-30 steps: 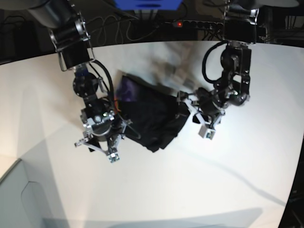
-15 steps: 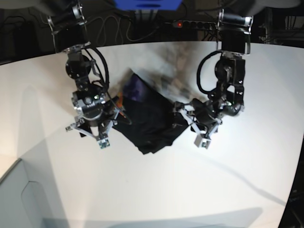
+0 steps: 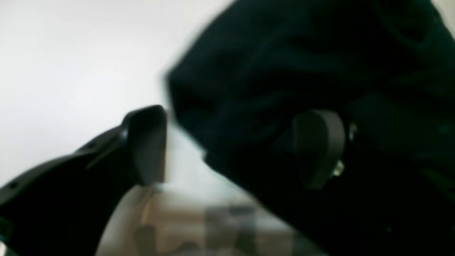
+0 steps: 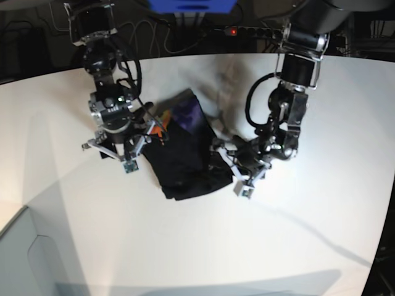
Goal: Fold the T-shirt properly
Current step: 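Set the bundle down square and open both grippers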
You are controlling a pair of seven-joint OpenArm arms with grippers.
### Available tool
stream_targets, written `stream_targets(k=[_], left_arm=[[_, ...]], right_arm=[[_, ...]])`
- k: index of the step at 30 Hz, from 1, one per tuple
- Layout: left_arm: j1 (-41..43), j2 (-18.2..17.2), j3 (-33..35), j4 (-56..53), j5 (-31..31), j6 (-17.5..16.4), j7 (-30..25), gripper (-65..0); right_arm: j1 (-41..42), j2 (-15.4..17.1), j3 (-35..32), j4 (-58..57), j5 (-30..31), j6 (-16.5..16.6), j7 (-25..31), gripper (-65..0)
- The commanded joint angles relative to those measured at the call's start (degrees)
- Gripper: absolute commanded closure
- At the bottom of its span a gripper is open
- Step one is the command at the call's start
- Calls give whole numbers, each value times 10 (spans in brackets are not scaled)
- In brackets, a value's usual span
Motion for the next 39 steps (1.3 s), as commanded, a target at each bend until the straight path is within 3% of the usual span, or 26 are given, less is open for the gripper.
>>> stream_targets(k=[1,7,24,34,39], left_arm=[[-14,0,7,0,-7,-3,-14,-541],[-34,23,19,-16,-7,-3,-14,-541],[-55,39,19,-20,-7,-2,-14,-541],[-70,54,20,-60,-8,-3,-31,-541],[-61,49,16,-5,-8,-3,-8,-541]], right_arm=[[-2,1,3,13,-3,1,9,-294],[-25,0,0,25,-3,1,9,-294],[-100,-30,-2,104,-3,1,9,-294],[-104,-27,1,107,-3,1,9,-294],[-85,3,2,106,-3,1,9,-294]])
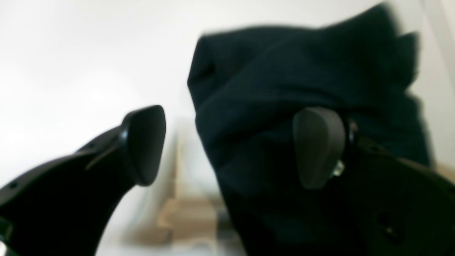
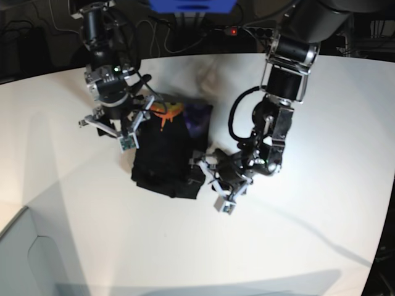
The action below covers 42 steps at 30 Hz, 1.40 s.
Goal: Fold the T-shirt properly
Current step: 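Set the bundle down square and open both grippers, then lift both open grippers above the folded shirt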
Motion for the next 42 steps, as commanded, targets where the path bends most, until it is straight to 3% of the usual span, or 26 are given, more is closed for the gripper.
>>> stream_targets(k=[1,10,16,21,26,30,33,38,42], left_arm=[[-7,-1,-2,26,-8,-3,-4,-541],[46,-43,-12,136,-7,-2,0,-541],[112,-80,-73,234,-6,-1,1,-541],[179,-108,-131,339,19,-1,1,-541],[237,-100,-202,408,155,-1,0,-541],[267,-85,-263,459,217,-5,0,-541],[293,-81,-308,471,219,-8,-3,-541],[312,-81,-347,471,216,-9,-6,-541],[315,-80,-364,470,154,-9,-6,-541]], right_arm=[[12,4,0,9,-4,1,10,-294],[55,20,0,9,-4,1,-3,-294],[83,18,0,11,-4,1,-2,-294],[85,15,1,13,-4,-2,55,-294],[89,-11,31,13,-2,0,87,-294],[87,-28,52,13,-2,2,109,-294],[76,-31,52,13,-2,2,126,-294],[48,-32,62,25,-2,2,205,-294],[34,-46,81,26,-2,2,244,-294]])
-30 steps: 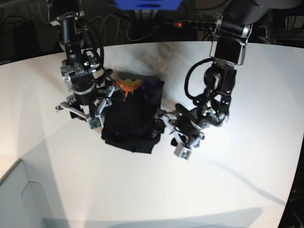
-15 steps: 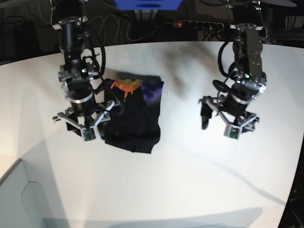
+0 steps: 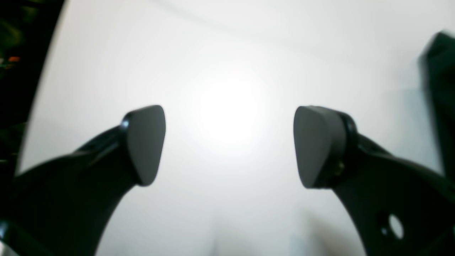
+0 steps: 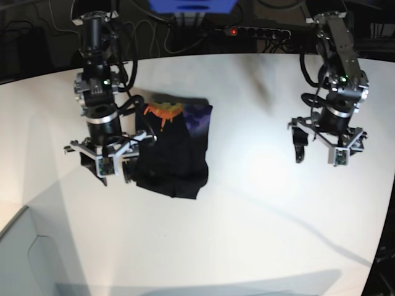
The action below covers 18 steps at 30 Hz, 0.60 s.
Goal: Fold the T-shirt properly
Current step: 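Lift both open grippers above the folded shirt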
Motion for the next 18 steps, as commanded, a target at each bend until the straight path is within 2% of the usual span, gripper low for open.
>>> stream_targets(k=[1,3,6,9,18], left_arm=[[-4,-6,-10,9,-22,0,-11,-541],[-7,-8,-18,9,-50,0,-8,-541],[-8,-9,-18,9,-60,0,-8,-541],[-9,-9,-16,8,-60,0,-8,-541],[-7,-9,-17,8,-60,0,-7,-541]], right_arm=[[4,-2,5,10,-3,4,16,-294],[5,-6,11,10,-3,27,16,-294],[5,-17,24,10,-3,58,20,-294],[9,-26,37,11,-3,61,20,-294],[9,-26,38,11,-3,62,19,-294]])
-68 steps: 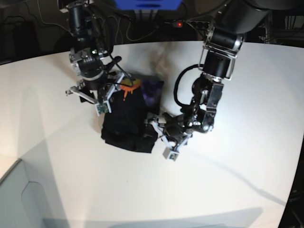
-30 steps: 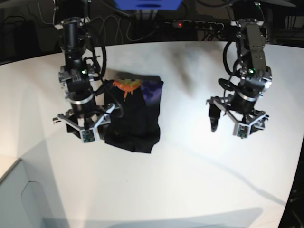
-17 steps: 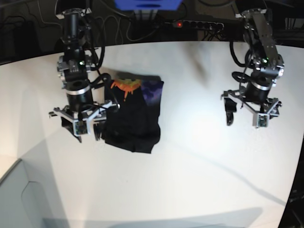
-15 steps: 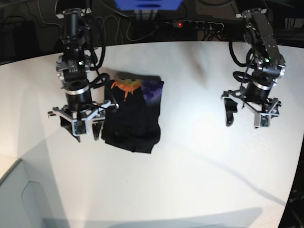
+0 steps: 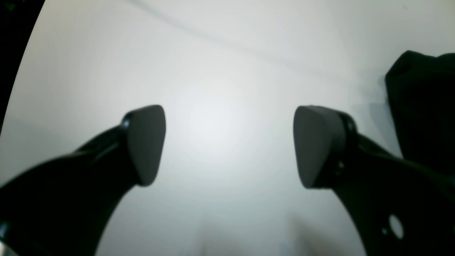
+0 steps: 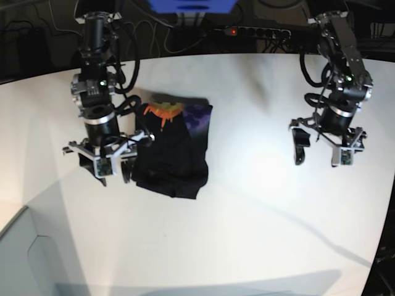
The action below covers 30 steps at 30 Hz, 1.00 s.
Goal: Fold the T-shirt properly
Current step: 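Lift both open grippers above the folded shirt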
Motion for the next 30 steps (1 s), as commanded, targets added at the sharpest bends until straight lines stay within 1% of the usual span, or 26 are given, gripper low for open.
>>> stream_targets(k=[1,3,5,7,8,9,10,12,14,16,17,20,23,24,26,28,30], left_arm=[[-6,-7,-2,8,-3,1,-11,-541],[-7,-6,-2,8,-3,1,-16,-541],[-9,-5,-4,8,-2,9,-18,-541],[-24,-3,-9,8,17,9,-18,-541],[-29,-1,-14,8,37,9,-19,-541],[-34,8,-19,8,63,13,-19,-541],[-39,24,-22,9,85,23,-22,-541],[-44,47,-24,11,143,59,-58,-541],[-42,66,-13,10,201,102,-119,-541],[-41,75,12,9,247,149,-167,-541],[-40,78,26,9,265,170,-181,-541],[-40,78,62,9,317,236,-205,-541],[-40,78,81,10,353,295,-220,-541],[-40,78,84,10,370,320,-226,-541],[-40,82,84,10,404,373,-238,-541],[-40,83,84,9,431,424,-249,-541],[-40,83,85,9,457,464,-269,-541]], right_arm=[[6,-1,0,11,0,5,17,-294],[6,-1,0,12,0,5,18,-294],[7,-1,0,12,-1,5,19,-294],[9,1,2,13,-4,2,19,-294],[12,1,6,13,-7,-3,18,-294],[14,0,13,12,-20,-19,18,-294],[14,-1,15,11,-35,-39,18,-294],[14,-1,14,11,-71,-83,19,-294],[14,-1,7,11,-98,-129,20,-294],[15,0,-1,11,-119,-162,22,-294],[15,0,-6,12,-128,-170,28,-294],[9,-1,-19,12,-158,-201,62,-294],[9,-1,-31,12,-176,-260,67,-294],[9,-1,-38,12,-193,-280,67,-294],[9,-1,-51,12,-247,-317,67,-294],[8,-1,-63,12,-292,-347,67,-294],[8,-1,-74,11,-327,-395,72,-294]])
